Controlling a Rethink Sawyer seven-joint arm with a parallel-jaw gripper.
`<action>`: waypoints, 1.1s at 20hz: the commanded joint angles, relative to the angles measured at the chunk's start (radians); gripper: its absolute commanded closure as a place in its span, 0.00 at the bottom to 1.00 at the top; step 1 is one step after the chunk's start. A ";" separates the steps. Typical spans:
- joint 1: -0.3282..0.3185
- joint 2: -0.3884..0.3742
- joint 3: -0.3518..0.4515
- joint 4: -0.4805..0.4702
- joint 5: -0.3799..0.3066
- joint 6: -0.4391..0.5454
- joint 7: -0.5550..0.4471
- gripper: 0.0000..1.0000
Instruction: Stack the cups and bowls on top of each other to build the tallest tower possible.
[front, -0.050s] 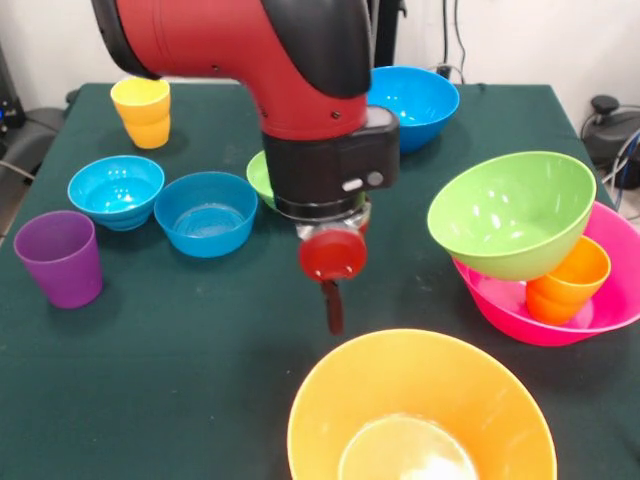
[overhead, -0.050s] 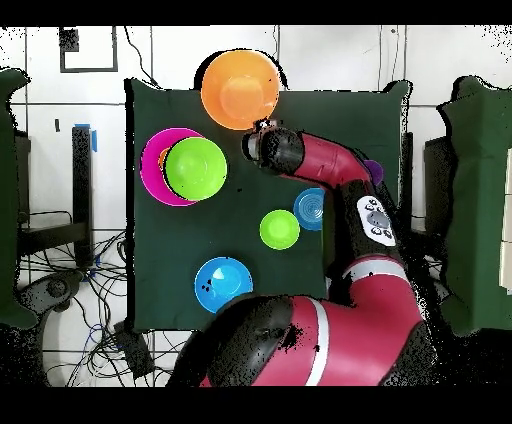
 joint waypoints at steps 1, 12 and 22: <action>-0.069 -0.119 0.005 0.160 -0.113 0.252 -0.302 0.00; -0.096 -0.151 0.052 0.035 -0.171 0.481 -0.306 0.00; -0.020 -0.194 0.087 -0.153 -0.142 0.713 -0.222 0.00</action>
